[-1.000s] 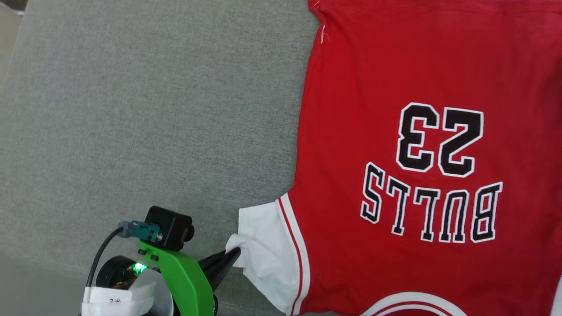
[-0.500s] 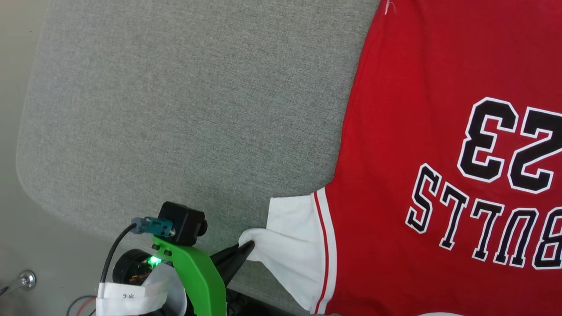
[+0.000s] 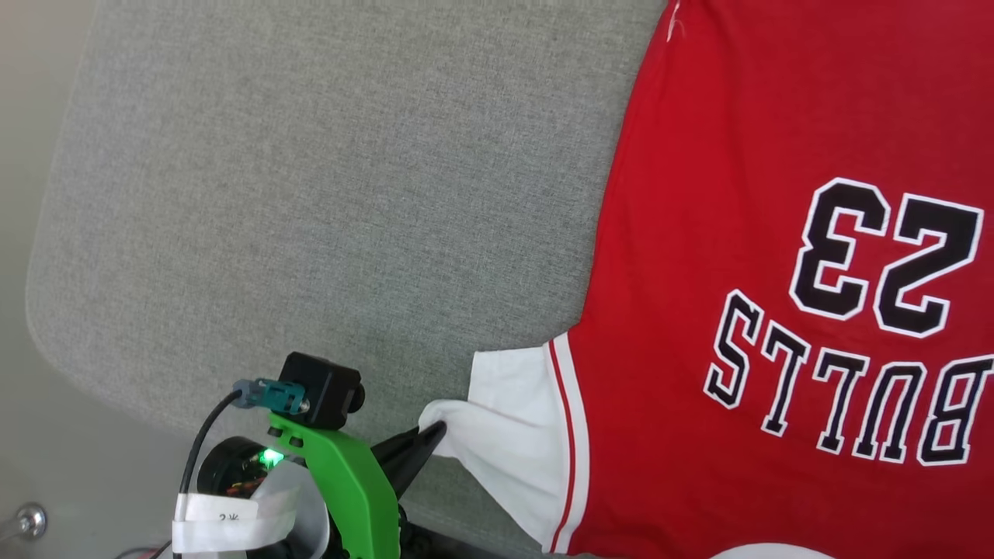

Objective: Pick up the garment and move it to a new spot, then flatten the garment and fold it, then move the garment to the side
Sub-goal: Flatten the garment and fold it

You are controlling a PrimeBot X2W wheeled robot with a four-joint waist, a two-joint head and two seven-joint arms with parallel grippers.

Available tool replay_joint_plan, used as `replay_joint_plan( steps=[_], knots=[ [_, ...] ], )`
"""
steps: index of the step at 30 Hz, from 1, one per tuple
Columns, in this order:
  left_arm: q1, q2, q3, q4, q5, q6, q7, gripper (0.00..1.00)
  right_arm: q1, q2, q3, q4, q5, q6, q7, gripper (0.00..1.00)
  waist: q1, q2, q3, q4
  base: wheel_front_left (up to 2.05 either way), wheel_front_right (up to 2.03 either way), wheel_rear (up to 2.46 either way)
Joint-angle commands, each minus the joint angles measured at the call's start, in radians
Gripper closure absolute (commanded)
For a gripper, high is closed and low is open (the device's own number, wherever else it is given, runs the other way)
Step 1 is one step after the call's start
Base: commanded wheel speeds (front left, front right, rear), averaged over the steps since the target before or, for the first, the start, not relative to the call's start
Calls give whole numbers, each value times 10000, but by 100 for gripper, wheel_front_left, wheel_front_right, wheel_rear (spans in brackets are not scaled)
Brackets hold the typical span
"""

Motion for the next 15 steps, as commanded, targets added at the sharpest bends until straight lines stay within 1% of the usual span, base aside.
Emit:
replay_joint_plan(
  steps=[1,6,15],
  knots=[
    [-190,19,14,15,104,69,7,100,628,18,117,318,17,-6,11,100,-1,0,-342,-214,0,0,0],
    [-92,109,67,48,70,184,98,100,1416,44,170,494,214,-6,-400,100,-1,0,-1029,-554,0,0,0],
    [236,256,128,206,-93,413,310,100,3432,246,46,589,737,-6,-1220,100,-1,0,-2563,-1241,0,0,0]
  ],
)
